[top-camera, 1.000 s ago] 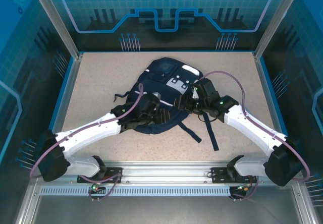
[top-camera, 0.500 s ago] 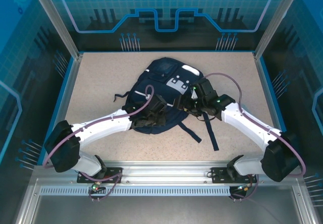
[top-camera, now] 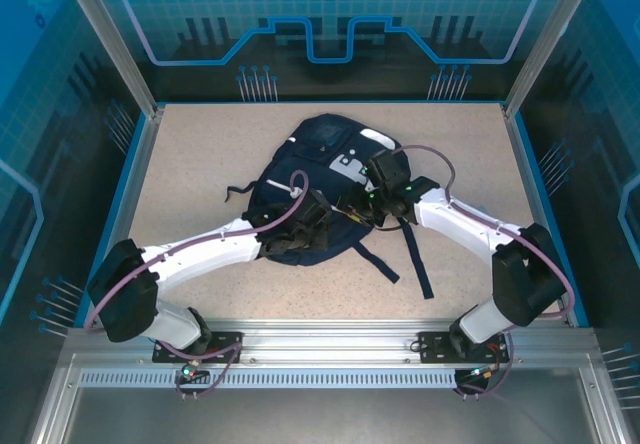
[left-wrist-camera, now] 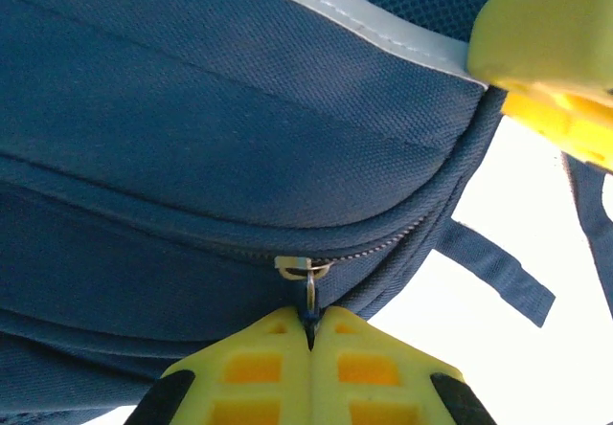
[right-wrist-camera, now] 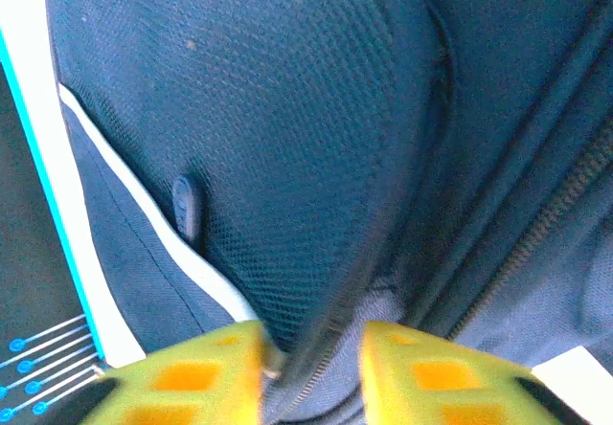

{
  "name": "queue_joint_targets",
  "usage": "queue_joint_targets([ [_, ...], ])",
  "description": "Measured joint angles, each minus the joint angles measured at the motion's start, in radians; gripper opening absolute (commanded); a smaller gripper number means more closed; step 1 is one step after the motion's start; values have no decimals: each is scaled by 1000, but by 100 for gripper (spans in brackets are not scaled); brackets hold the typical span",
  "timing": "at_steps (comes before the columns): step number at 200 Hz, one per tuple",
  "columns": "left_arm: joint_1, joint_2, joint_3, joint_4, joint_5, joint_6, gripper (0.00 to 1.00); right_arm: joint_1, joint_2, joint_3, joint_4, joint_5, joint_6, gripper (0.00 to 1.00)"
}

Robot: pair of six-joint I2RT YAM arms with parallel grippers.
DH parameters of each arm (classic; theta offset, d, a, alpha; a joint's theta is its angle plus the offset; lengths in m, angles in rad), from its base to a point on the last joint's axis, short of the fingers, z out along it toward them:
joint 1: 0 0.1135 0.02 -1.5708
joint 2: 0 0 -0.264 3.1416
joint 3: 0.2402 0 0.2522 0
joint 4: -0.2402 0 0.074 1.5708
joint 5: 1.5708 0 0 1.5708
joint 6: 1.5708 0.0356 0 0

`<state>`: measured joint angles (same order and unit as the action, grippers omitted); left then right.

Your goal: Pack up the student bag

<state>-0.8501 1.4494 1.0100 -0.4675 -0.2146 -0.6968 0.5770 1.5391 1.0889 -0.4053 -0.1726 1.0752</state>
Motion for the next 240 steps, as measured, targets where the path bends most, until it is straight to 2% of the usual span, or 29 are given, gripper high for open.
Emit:
queue_joint_targets([
  [25, 20, -15, -6, -24, -38, -8, 0, 5, 21, 38, -37, 40, -14, 0],
  [74, 172, -103, -125, 48, -27, 13, 0, 10, 58, 72, -82, 114, -90, 0],
  [120, 309, -137, -181, 137, 62, 108, 0, -21, 101, 126, -110, 180, -186, 0],
  [160, 316, -198, -245, 266, 200, 194, 0, -98, 194, 226, -129, 198, -348, 0],
  [189, 270, -224, -250, 296, 254, 235, 0, -151, 249, 311, -135, 198, -463, 0],
  [203, 254, -224, -250, 293, 256, 243, 0, -172, 262, 348, -145, 200, -495, 11],
  [213, 253, -223, -250, 289, 245, 245, 0, -183, 262, 359, -150, 198, -511, 27],
  [226, 253, -217, -250, 278, 227, 243, 14, -191, 251, 359, -160, 187, -518, 46],
  [240, 253, -206, -250, 263, 222, 229, 28, -192, 222, 332, -163, 159, -506, 54],
])
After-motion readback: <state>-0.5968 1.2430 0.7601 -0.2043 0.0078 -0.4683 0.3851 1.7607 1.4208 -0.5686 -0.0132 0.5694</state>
